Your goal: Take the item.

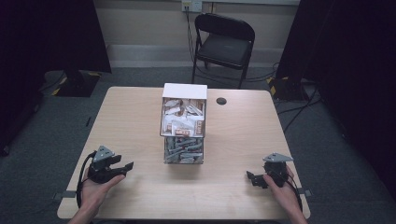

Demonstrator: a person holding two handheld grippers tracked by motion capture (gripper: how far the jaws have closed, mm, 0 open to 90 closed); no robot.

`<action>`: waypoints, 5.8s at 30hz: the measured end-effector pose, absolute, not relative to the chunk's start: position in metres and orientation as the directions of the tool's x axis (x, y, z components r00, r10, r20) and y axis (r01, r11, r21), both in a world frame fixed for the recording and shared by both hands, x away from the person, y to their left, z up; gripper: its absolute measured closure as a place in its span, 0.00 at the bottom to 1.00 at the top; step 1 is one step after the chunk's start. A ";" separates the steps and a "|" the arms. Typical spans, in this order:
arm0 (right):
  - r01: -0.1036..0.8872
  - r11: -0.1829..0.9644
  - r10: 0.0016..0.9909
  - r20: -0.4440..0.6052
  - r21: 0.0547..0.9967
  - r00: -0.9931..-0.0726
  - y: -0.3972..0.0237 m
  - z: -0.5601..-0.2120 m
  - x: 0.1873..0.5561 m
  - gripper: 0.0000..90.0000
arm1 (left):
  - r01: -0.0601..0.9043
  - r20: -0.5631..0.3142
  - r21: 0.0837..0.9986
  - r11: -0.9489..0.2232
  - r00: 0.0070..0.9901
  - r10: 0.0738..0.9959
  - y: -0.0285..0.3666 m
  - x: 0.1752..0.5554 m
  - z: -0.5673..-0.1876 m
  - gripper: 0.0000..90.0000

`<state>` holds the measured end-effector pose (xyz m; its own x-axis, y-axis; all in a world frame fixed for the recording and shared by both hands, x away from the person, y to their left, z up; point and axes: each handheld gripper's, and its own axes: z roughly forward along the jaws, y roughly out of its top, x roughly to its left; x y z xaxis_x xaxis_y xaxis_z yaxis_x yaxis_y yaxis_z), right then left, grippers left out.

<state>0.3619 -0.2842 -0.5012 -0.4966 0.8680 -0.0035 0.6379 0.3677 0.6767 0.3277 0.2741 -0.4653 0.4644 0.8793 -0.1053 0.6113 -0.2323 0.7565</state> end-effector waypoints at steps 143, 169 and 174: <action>0.638 0.368 0.867 -0.002 0.677 -0.498 -0.284 -0.501 0.362 0.00 | 0.446 -0.228 0.848 -0.285 0.793 0.565 0.144 0.365 -0.450 0.99; 0.638 0.369 0.867 -0.002 0.676 -0.499 -0.284 -0.501 0.362 0.00 | 0.426 -0.232 0.868 -0.254 0.802 0.551 0.150 0.358 -0.439 0.99; 0.638 0.369 0.867 -0.002 0.676 -0.499 -0.284 -0.501 0.362 0.00 | 0.418 -0.226 0.872 -0.254 0.805 0.549 0.153 0.357 -0.435 0.99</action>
<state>0.3620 -0.2843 -0.5011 -0.4988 0.8667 -0.0022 0.6377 0.3687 0.6763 0.3569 0.1526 -0.4349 0.8050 0.5485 -0.2259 0.4177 -0.2537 0.8725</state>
